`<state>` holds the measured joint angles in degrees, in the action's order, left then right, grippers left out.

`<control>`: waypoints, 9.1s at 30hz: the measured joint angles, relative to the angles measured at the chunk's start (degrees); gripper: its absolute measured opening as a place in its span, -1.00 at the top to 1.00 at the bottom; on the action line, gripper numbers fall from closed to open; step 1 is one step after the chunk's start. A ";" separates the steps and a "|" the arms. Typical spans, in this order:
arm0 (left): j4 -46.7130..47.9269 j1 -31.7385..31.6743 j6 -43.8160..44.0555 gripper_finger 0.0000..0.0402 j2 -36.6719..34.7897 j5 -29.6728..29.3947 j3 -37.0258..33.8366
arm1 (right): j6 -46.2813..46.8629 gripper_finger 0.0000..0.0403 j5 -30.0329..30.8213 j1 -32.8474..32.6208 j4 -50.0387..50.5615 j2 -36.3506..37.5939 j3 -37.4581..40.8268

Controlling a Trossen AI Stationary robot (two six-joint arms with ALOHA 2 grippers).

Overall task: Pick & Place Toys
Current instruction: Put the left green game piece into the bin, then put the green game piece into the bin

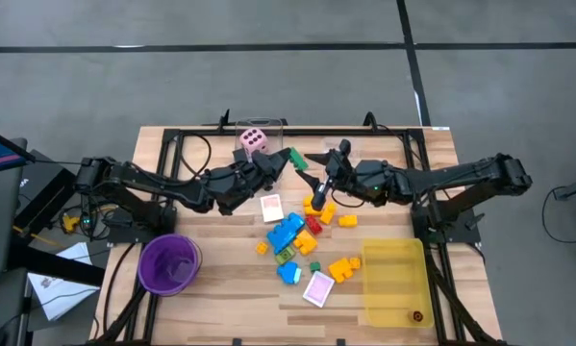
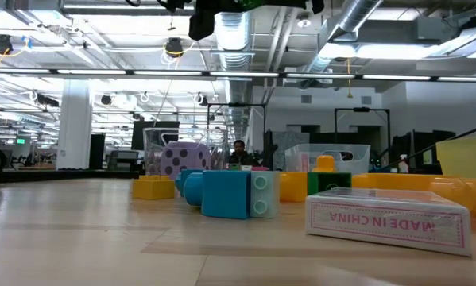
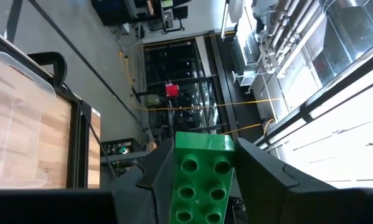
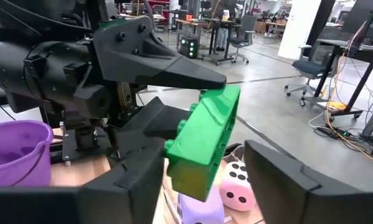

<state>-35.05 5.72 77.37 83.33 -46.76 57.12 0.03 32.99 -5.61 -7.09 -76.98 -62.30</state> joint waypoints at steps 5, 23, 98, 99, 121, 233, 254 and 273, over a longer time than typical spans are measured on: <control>-0.02 -0.02 0.01 0.31 0.00 -0.20 0.00 | 0.00 0.34 -0.30 0.00 0.00 0.01 0.00; -0.09 -0.03 -0.35 0.03 0.00 -0.31 0.00 | 0.04 0.60 -0.36 -0.04 -0.06 -0.01 0.00; 24.79 1.14 -61.08 -0.07 -17.25 33.27 0.00 | 75.03 0.59 -54.42 -32.81 67.24 6.04 0.02; 24.79 0.91 -61.08 -0.07 -17.25 33.28 0.00 | 73.24 0.59 -55.18 -33.38 65.98 4.82 0.02; 24.80 -0.07 -61.06 -0.06 -17.25 33.31 0.00 | 60.98 0.59 -60.91 -42.16 64.89 -13.73 0.04; 24.09 -0.04 -60.38 -0.06 -17.27 33.00 0.02 | 63.92 -0.19 -48.81 -47.86 60.48 -12.63 1.64; 24.11 -0.02 -58.91 -0.06 -17.27 32.85 0.02 | 60.82 0.65 -32.57 -43.34 67.25 -10.08 1.64; 24.87 0.02 -58.96 -0.06 -17.27 33.64 0.02 | 55.08 1.00 -13.49 -32.08 56.12 7.97 1.64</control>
<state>-10.17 5.74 18.41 66.06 -13.13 57.14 55.11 19.50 -37.69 49.03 -69.01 -60.66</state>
